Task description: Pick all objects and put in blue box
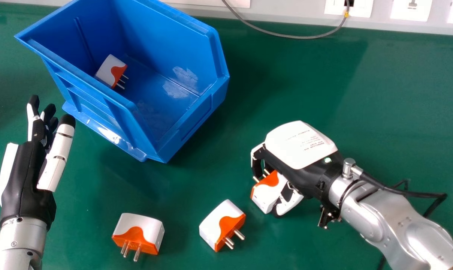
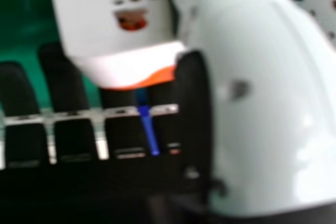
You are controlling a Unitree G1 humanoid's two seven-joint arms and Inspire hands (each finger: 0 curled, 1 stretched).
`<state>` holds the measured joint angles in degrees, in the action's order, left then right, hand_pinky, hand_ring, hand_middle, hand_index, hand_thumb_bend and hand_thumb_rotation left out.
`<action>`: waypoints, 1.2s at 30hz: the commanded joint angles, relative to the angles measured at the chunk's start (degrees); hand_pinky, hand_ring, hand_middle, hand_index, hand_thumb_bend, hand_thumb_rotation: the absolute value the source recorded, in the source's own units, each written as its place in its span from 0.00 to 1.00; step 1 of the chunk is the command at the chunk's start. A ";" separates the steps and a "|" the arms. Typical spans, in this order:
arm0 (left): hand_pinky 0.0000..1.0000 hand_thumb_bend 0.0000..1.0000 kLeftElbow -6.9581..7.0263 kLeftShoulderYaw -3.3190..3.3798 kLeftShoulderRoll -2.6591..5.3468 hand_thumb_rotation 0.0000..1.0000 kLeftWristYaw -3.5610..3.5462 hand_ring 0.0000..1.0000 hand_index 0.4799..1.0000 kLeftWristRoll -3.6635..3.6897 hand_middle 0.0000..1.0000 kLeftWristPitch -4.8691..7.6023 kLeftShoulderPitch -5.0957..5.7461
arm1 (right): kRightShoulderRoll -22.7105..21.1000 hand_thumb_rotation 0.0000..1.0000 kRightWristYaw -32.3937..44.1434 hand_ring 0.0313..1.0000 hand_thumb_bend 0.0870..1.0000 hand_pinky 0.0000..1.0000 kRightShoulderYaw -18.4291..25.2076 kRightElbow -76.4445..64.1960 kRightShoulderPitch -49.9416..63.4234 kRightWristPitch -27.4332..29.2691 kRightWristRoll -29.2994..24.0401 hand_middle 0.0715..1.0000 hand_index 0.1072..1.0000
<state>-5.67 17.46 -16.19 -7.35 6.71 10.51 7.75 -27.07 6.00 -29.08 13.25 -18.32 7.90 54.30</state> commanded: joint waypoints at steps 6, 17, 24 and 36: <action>1.00 0.39 2.10 0.41 -0.38 0.81 -0.01 1.00 1.00 -0.02 1.00 -0.09 0.50 | 0.15 0.00 0.17 0.38 0.44 0.36 3.64 -3.77 -0.54 -2.70 -2.54 0.45 0.48; 1.00 0.39 0.94 0.60 -0.87 0.82 -0.75 1.00 1.00 0.24 1.00 0.16 0.12 | -0.06 0.00 5.21 0.42 0.45 0.36 8.99 -20.29 4.57 -4.28 -9.19 0.46 0.45; 1.00 0.40 0.36 0.66 -0.90 0.81 -0.80 1.00 1.00 0.09 1.00 0.11 -0.22 | 0.38 0.00 6.69 0.43 0.45 0.37 11.30 -28.59 5.41 -5.98 -8.14 0.47 0.44; 1.00 0.38 -0.40 0.79 -0.49 0.80 -0.75 1.00 1.00 0.67 1.00 0.02 -1.01 | 7.08 0.00 7.16 0.40 0.44 0.35 11.14 -28.19 -6.70 -5.39 -9.55 0.46 0.47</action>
<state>-6.02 17.52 -16.37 -7.99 6.84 9.48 7.12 -20.97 14.50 -18.36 -15.05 -21.57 1.95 45.18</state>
